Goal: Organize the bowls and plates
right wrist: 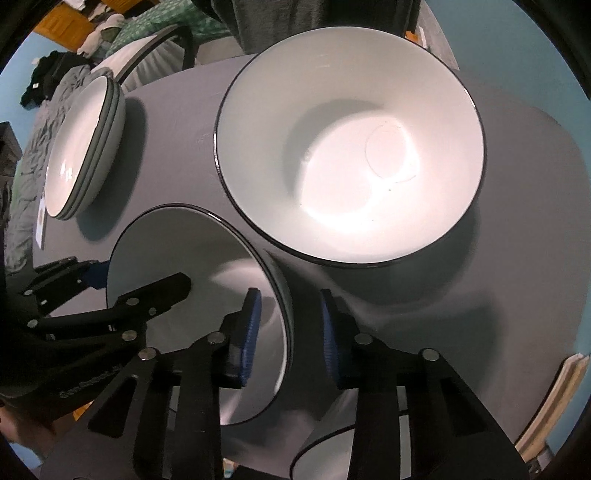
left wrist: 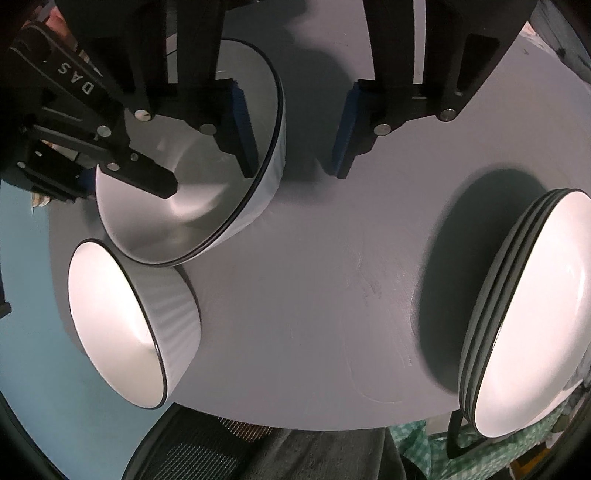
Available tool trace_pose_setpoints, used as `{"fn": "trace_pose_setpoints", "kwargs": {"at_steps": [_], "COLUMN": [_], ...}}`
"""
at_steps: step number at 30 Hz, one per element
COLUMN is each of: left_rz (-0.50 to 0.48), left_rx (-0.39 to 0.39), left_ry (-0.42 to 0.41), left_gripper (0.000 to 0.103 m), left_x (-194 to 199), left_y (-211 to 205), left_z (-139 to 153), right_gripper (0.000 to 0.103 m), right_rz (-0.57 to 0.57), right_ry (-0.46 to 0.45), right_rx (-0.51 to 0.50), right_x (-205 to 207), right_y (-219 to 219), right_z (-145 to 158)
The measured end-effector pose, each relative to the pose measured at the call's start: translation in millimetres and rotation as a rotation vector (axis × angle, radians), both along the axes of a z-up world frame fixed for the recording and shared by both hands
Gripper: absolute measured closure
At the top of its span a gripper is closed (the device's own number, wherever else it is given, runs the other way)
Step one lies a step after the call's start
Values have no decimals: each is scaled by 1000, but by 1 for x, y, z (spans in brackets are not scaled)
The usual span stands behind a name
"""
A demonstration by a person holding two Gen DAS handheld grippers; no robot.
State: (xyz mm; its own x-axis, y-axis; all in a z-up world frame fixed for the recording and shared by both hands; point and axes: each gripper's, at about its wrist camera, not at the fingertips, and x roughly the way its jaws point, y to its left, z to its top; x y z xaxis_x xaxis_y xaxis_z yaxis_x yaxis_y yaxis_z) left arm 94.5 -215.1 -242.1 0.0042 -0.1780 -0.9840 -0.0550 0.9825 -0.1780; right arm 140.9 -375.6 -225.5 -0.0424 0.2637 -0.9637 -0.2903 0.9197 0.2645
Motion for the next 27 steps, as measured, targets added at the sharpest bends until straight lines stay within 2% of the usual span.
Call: {"fn": "trace_pose_setpoints", "kwargs": {"at_steps": [5, 9, 13, 17, 27], "left_rz": [1, -2, -30, -64, -44], "left_rx": [-11, -25, -49, -33, -26], "left_ry": [6, 13, 8, -8, 28], "left_gripper": [67, 74, 89, 90, 91], "left_x": [0, 2, 2, 2, 3], "left_y": [0, 2, -2, -5, 7], "left_z": [1, 0, 3, 5, 0], "right_gripper": [89, 90, 92, 93, 95], "right_rz": [-15, -48, -61, -72, -108], "right_ry": [23, 36, 27, 17, 54], "right_rx": [10, 23, 14, 1, 9], "right_x": [-4, -3, -8, -12, -17], "right_y": [-5, -4, -4, 2, 14], "right_z": [-1, -3, -2, -2, -4]}}
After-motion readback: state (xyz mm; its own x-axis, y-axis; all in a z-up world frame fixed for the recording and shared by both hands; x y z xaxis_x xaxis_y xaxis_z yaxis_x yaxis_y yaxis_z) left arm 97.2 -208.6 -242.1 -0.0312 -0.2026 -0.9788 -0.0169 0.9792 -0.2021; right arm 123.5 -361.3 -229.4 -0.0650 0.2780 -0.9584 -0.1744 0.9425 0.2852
